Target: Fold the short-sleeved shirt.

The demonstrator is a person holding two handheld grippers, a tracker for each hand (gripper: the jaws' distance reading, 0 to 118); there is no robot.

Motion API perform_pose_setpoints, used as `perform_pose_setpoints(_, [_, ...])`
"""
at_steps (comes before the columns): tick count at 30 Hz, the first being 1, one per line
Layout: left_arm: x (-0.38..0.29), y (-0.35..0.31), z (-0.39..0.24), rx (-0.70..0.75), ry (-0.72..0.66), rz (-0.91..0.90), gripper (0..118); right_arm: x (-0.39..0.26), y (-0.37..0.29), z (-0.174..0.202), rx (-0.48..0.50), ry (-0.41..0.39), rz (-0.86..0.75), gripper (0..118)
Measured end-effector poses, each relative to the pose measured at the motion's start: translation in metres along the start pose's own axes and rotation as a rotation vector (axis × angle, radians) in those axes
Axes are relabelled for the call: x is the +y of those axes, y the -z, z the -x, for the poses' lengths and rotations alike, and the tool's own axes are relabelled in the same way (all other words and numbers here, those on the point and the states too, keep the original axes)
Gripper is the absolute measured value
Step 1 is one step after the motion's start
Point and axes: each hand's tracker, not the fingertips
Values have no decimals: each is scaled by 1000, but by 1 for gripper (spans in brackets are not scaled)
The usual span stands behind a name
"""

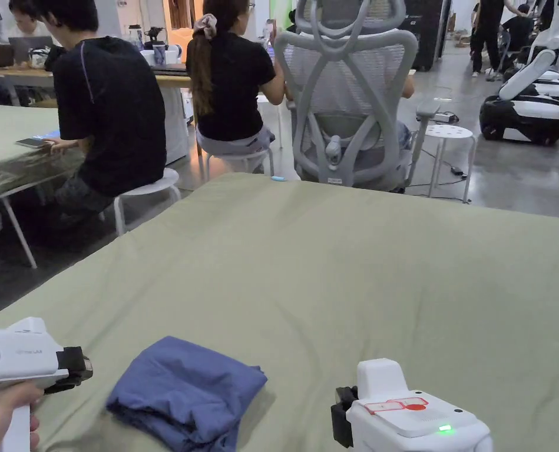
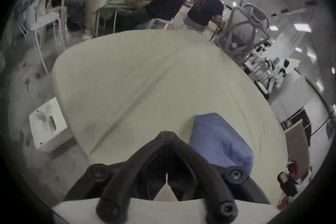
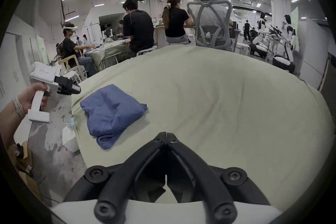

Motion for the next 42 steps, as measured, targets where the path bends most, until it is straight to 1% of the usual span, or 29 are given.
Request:
perform_pose_setpoints(2, [-21, -10, -54, -52, 93, -25, 0, 1, -22, -14, -24, 6, -23, 0])
perform_pose_setpoints(4, [-45, -20, -114, -80, 229, -66, 0, 2, -47, -32, -71, 5, -58, 0])
perform_pose_setpoints(7, [-87, -39, -212, -139, 399, -197, 0, 1, -96, -71, -158, 34, -113, 0])
perform_pose_setpoints(8, [-99, -39, -238, -153, 451, -239, 0, 0, -115, -87, -191, 48, -131, 0])
perform_pose_setpoints(10, [-122, -50, -289, -206, 543, -307, 0, -4, -151, -117, -267, 52, -183, 0])
perform_pose_setpoints(11, [-135, -60, -319, -232, 575, -350, 0, -4, -170, -133, -315, 63, -195, 0])
perform_pose_setpoints(13, [-154, -79, -368, -276, 641, -422, 0, -3, -206, -164, -374, 68, -236, 0])
perform_pose_setpoints(15, [-170, -101, -412, -314, 692, -491, 0, 0, -240, -186, -457, 53, -275, 0])
perform_pose_setpoints(17, [-181, -124, -449, -352, 717, -555, 0, 5, -275, -209, -502, 45, -332, 0])
perform_pose_setpoints(19, [-184, -143, -476, -386, 720, -594, 0, 11, -303, -224, -550, 21, -382, 0])
perform_pose_setpoints(21, [-184, -155, -496, -413, 704, -586, 0, 17, -325, -236, -584, 11, -427, 0])
perform_pose_setpoints(23, [-185, -161, -509, -420, 697, -605, 0, 21, -341, -247, -587, 24, -450, 0])
perform_pose_setpoints(26, [-190, -168, -518, -426, 685, -617, 0, 19, -353, -255, -591, 23, -478, 0])
perform_pose_setpoints(33, [-201, -169, -516, -420, 699, -624, 0, 7, -347, -255, -586, 24, -487, 0])
perform_pose_setpoints(34, [-201, -169, -515, -420, 701, -627, 6, 6, -345, -256, -584, 31, -490, 3])
perform_pose_setpoints(35, [-199, -170, -515, -419, 708, -627, 23, 6, -344, -256, -582, 35, -490, 15])
perform_pose_setpoints(36, [-198, -170, -514, -419, 715, -626, 39, 6, -344, -256, -579, 38, -489, 30])
perform_pose_setpoints(38, [-198, -170, -515, -420, 720, -633, 75, 6, -343, -257, -568, 47, -482, 64])
perform_pose_setpoints(40, [-197, -171, -514, -419, 725, -652, 92, 5, -342, -257, -566, 56, -492, 82])
perform_pose_setpoints(42, [-198, -171, -516, -415, 732, -661, 111, 5, -342, -257, -565, 63, -500, 111])
